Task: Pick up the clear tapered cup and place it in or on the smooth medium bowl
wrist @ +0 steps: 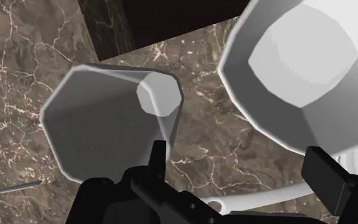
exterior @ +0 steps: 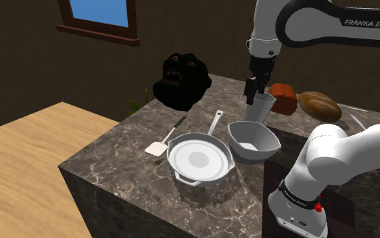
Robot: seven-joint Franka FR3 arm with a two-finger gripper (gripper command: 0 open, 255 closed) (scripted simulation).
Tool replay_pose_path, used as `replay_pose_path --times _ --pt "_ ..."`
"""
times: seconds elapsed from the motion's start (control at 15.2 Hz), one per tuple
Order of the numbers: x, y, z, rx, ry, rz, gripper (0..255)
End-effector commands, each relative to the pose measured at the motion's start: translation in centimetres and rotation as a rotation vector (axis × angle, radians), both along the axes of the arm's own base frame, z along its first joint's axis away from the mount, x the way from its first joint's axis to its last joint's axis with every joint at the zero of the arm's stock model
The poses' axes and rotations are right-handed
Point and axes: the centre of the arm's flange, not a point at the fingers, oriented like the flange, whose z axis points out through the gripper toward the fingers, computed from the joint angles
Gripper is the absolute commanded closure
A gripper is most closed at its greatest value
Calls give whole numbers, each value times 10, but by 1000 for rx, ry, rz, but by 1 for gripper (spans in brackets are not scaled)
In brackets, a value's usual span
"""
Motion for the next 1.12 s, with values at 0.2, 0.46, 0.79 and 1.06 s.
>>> replay_pose_path --times 0.2,0.46,0.79,1.06 --pt "-11 -47 0 52 -69 34 0" --pt "-13 -58 -16 62 -83 41 0" --pt "-13 -61 -40 62 -83 41 0" --pt "-13 -61 -40 62 -83 41 0"
